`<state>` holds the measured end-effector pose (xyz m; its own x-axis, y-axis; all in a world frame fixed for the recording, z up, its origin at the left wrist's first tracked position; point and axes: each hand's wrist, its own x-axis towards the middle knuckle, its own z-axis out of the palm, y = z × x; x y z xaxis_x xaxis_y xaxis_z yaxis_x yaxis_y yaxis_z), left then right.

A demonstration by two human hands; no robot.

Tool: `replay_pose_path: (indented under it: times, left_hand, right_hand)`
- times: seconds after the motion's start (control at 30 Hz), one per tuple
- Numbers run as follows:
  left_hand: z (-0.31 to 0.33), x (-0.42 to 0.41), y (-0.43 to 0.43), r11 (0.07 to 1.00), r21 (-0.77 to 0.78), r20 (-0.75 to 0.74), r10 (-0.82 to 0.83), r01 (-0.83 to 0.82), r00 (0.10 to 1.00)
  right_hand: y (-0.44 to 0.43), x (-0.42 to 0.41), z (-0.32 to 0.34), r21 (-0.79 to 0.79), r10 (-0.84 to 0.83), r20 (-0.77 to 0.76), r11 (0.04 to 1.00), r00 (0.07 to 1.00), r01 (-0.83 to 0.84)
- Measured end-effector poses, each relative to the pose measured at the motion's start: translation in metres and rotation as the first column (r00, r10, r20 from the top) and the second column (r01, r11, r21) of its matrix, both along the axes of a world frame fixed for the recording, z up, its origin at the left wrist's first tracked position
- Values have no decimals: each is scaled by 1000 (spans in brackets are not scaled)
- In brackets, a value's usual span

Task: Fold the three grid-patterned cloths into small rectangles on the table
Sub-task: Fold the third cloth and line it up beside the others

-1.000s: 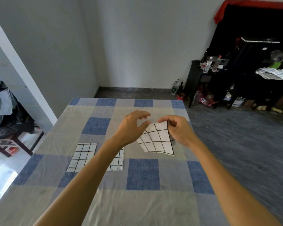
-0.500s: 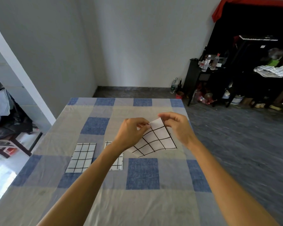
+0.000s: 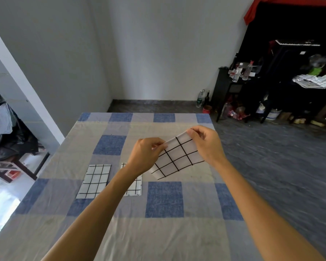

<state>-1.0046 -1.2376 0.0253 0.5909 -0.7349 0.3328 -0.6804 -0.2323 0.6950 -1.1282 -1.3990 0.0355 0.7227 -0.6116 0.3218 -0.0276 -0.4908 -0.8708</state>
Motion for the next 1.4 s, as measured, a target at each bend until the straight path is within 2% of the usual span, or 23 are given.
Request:
replay_pose_path:
  times: [0.17, 0.27, 0.37, 0.43, 0.5, 0.57, 0.63, 0.67, 0.73, 0.8, 0.9, 1.07, 1.2, 1.27, 1.4]
  left_hand:
    - [-9, 5, 8, 999, 21, 7, 46, -46, 999]
    - [-6, 3, 8, 997, 58, 93, 47, -53, 995]
    - [-1, 6, 5, 989, 136, 259, 14, -51, 966]
    - [3, 6, 0, 982, 182, 338, -20, -44, 941]
    - [7, 4, -6, 981, 190, 388, -51, -26, 920]
    - [11, 2, -8, 992, 126, 405, -39, -14, 914]
    - [8, 4, -4, 997, -33, 369, 71, -63, 927]
    - [5, 7, -2, 986, -110, 308, 156, -128, 939]
    - [-3, 12, 5, 949, -161, 75, 286, -272, 955]
    - [-11, 11, 8, 932, -123, -149, 323, -341, 935]
    - [-22, 4, 6, 945, -69, -275, 290, -320, 917]
    - [-30, -2, -5, 975, -58, -451, 165, -213, 877]
    - [-27, -8, -12, 977, -157, -661, 7, -147, 751]
    - [-25, -12, -13, 967, -196, -696, -21, -162, 718]
    - [-27, -17, -15, 957, -234, -564, 11, -173, 826]
  right_hand:
    - [-1, -1, -2, -8, -69, 7, 998, 998, 69]
    - [0, 0, -5, -52, -99, -37, 994, 994, 97]
    - [3, 0, -4, -290, -88, -103, 956, 991, 54]
    - [7, 5, -3, -489, -32, -197, 870, 980, -70]
    - [16, 13, -5, -573, -22, -337, 798, 941, -186]
    - [22, 19, -8, -574, -41, -358, 798, 933, -185]
    - [20, 19, -13, -512, -53, -283, 852, 958, -104]
    - [18, 17, -14, -428, -38, -233, 901, 972, -67]
    - [14, 11, -15, -186, -4, -149, 982, 989, -25]
    - [12, 8, -16, -12, -25, -104, 1000, 994, 23]
    - [14, 6, -18, 150, -28, -49, 988, 998, 35]
    - [22, -1, -22, 304, 69, -35, 951, 997, -55]
    - [22, -8, -27, 484, 139, 31, 864, 990, -136]
    - [22, -12, -28, 526, 148, 31, 838, 989, -142]
    - [22, -13, -29, 513, 136, -12, 851, 991, -110]
